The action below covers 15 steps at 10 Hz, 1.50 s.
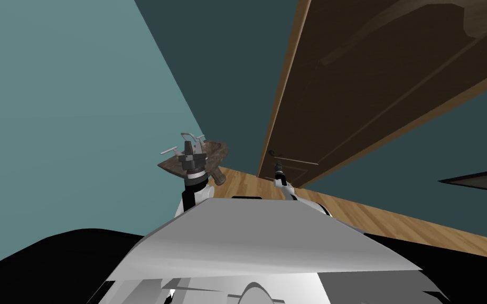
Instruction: Pull the door open
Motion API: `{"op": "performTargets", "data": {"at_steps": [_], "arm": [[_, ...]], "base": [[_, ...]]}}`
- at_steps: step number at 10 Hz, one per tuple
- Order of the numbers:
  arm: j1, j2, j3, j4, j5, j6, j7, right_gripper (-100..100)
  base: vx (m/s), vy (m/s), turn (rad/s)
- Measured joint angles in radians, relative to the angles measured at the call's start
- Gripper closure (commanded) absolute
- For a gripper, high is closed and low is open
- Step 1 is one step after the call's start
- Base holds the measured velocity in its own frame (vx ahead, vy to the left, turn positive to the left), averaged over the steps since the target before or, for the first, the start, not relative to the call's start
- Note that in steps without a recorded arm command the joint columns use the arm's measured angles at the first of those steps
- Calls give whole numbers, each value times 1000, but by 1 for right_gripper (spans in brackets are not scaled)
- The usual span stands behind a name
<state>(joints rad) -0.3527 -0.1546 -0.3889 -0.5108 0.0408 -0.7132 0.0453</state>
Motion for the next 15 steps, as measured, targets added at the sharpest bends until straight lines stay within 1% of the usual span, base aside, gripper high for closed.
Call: {"op": "performTargets", "data": {"at_steps": [2, 3, 4, 5, 6, 7, 8, 9, 10, 11, 12, 13, 14, 15], "arm": [[-13, -1, -7, 32, 2, -1, 1, -100], [-14, -1, -8, 34, 2, -1, 1, -100], [-3, -12, -10, 35, 0, -6, -7, -100], [-2, -29, -13, 55, -3, -18, -19, -100], [50, -28, -10, -32, -1, 15, -37, -100], [37, -45, -12, -9, -3, 9, -47, -100], [22, -53, -15, 24, -5, -8, -47, -100], [25, -70, -20, 39, -8, -11, -56, -100], [26, -102, -22, 72, -12, -25, -78, -100], [48, -116, -25, 48, -14, -18, -97, -100], [79, -129, -26, 12, -16, -3, -117, -100], [68, -141, -29, 44, -18, -16, -123, -100], [66, -142, -29, 50, -18, -21, -123, 100], [67, -141, -29, 46, -18, -18, -123, 100]], "base": [[46, -26, 20], [107, 14, 130], [169, 4, 118], [178, -8, 136], [126, 7, 37], [52, 14, -14], [106, 15, 155], [178, -17, 171], [209, -10, 173], [217, 8, 133], [130, 2, 18], [44, -1, 0], [0, 0, 0], [-14, 0, -1]]}}
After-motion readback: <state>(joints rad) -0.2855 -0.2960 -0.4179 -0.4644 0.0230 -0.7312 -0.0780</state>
